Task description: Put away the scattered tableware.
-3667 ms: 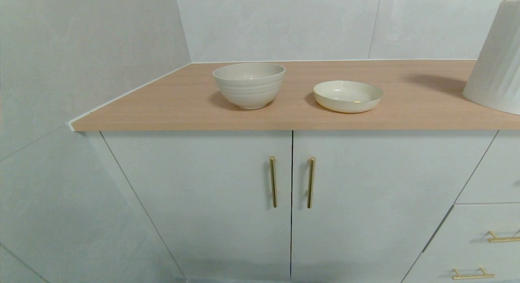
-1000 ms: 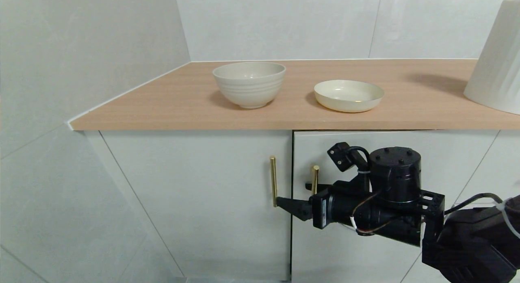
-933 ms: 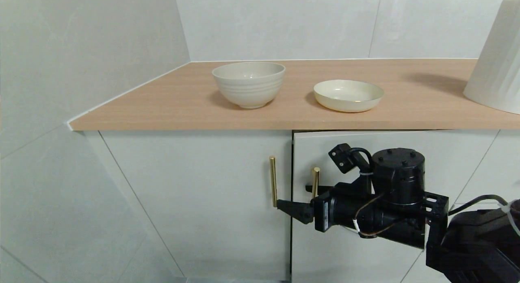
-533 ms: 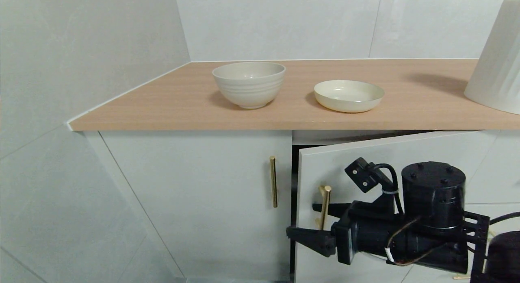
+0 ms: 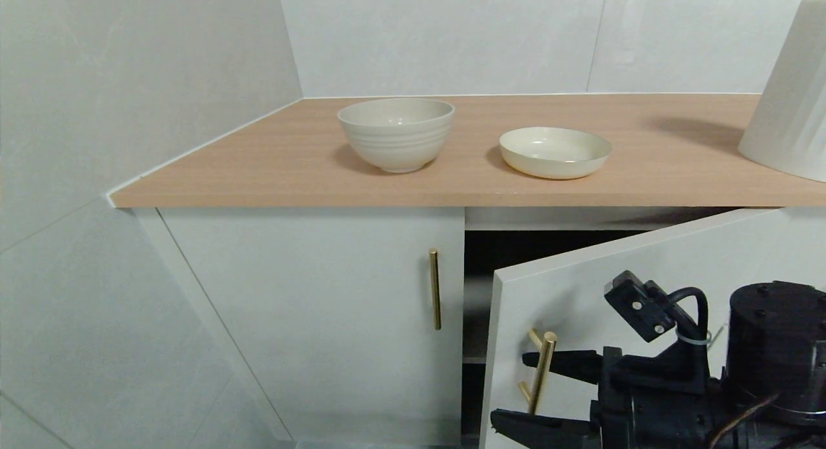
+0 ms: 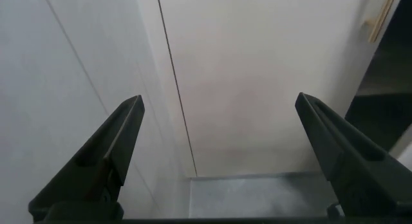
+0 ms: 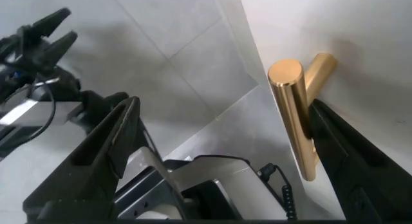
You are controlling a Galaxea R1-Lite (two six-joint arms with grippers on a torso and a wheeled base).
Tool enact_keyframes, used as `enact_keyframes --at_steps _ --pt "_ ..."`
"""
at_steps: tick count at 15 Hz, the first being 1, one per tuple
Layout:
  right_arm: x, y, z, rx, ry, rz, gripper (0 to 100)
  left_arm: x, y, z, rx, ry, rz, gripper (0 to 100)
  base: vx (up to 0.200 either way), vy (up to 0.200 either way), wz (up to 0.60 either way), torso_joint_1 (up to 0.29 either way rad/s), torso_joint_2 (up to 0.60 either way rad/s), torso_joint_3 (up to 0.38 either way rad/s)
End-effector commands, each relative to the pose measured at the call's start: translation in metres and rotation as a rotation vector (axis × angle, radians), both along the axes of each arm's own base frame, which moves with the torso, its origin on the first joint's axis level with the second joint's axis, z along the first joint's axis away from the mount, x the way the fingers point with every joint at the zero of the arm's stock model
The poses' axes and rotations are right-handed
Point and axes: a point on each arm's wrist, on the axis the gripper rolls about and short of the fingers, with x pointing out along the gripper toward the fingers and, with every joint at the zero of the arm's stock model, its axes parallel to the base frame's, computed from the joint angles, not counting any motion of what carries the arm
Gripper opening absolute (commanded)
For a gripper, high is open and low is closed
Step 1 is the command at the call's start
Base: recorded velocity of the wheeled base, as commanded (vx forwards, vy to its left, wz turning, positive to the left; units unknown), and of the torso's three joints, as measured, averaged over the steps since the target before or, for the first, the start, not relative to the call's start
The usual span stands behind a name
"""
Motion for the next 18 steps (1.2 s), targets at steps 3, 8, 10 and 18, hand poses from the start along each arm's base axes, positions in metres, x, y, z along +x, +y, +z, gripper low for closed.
enact_keyframes --at_steps 3,8,10,18 --pt "-0.010 -0.009 0.005 0.019 -0.019 0.002 100 -0.008 -0.002 0.082 0.002 0.008 -0.086 100 0.000 0.000 0.00 0.000 0.00 0.000" --pt "-0.018 -0.009 0.000 0.002 0.000 0.026 100 0.086 -0.006 0.142 -0.025 0.313 -0.248 100 0.000 0.000 0.00 0.000 0.00 0.000" --pt "-0.018 -0.009 -0.001 0.001 0.002 0.031 100 0.123 -0.015 0.145 -0.023 0.368 -0.335 100 0.000 0.000 0.00 0.000 0.00 0.000" --pt "-0.020 -0.009 -0.002 -0.001 0.004 0.037 100 0.188 -0.085 0.120 -0.070 0.510 -0.652 0 0.000 0.000 0.00 0.000 0.00 0.000"
